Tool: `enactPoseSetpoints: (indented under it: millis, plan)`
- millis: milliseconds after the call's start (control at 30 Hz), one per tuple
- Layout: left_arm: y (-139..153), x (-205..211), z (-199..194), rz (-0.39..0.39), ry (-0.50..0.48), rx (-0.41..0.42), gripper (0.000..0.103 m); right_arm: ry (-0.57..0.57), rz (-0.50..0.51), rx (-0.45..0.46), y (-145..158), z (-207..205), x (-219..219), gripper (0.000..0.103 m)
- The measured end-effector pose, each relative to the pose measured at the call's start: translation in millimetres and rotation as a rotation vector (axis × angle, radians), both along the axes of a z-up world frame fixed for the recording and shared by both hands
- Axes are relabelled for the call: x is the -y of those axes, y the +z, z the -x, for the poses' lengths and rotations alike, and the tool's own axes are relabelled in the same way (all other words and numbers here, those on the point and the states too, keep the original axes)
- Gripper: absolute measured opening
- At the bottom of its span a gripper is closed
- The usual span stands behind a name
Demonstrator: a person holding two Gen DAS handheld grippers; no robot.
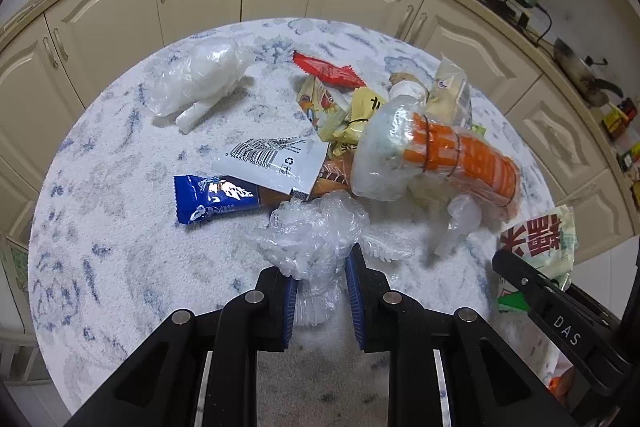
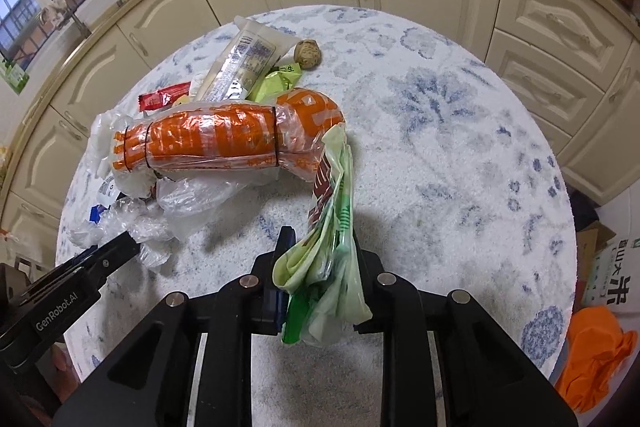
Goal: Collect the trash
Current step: 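Grasp the crumpled clear plastic film with the left tool, then carry both items to the blue bin and open the left tool to drop the film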
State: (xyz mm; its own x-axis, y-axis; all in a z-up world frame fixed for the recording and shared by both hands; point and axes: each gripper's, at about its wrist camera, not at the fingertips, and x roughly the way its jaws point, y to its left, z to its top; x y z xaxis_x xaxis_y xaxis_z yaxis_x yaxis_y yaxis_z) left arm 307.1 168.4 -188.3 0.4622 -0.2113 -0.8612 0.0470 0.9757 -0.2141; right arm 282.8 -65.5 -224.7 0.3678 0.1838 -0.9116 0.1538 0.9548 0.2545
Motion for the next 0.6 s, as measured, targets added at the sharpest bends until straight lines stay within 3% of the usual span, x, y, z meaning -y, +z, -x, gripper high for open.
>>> enactPoseSetpoints:
  millis: [300,600]
  plan:
    - [22.8,10.1,26.0,-0.019,-0.024,0.046,0.019,-0.015,-0.011,0.03,14.1,16.6,6.4,0.023]
    - [42.7,44.8,47.4,-0.037,-0.096,0.077,0.019,-0.095,-0.015,0.064,27.9,41.0,42.4,0.023]
